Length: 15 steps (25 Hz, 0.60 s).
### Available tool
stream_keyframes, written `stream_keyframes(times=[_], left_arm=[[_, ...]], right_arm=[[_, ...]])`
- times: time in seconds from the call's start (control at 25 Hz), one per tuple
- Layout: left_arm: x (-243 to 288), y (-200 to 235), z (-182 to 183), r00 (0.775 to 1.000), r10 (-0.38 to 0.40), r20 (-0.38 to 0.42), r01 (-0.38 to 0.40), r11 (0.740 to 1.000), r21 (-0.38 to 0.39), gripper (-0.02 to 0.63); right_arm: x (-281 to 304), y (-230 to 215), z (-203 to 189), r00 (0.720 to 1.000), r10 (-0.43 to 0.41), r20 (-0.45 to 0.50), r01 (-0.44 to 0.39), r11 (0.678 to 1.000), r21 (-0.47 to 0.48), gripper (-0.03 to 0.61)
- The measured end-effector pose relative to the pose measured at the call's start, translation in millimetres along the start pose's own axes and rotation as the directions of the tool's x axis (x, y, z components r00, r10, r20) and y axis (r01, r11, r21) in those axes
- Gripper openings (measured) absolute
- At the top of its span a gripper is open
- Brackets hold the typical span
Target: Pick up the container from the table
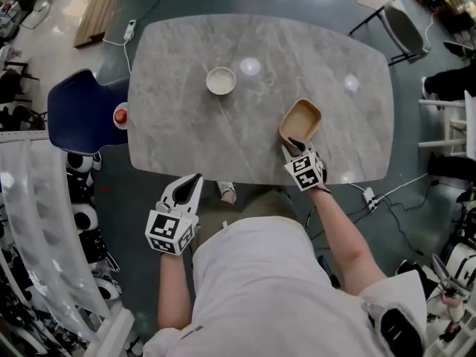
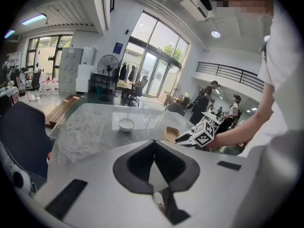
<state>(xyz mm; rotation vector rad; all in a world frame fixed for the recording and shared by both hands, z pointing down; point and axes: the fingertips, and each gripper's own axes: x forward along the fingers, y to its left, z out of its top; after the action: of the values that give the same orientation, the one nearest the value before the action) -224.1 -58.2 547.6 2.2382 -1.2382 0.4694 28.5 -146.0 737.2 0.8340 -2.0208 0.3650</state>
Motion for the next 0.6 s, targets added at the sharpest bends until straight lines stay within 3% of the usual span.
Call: stream_keyframes(times=[0.44,0.6], left_arm=[[-15.7,1.8,-25.3,0.995,0.098,-0.009,-0.098,0.992,-0.075,0.003],[-15.3,3.3,-27.5,0.993,0.113,-0.013,-0.114,0.991,-0.075,0.003]], right_arm=[[32.4,-3.2,-7.1,0.996,0.036,-0.077,-0.041,0.997,-0.067,0.089],[38.9,-7.7,-6.7,0.996,0.027,-0.083,-0.033,0.997,-0.069,0.044]])
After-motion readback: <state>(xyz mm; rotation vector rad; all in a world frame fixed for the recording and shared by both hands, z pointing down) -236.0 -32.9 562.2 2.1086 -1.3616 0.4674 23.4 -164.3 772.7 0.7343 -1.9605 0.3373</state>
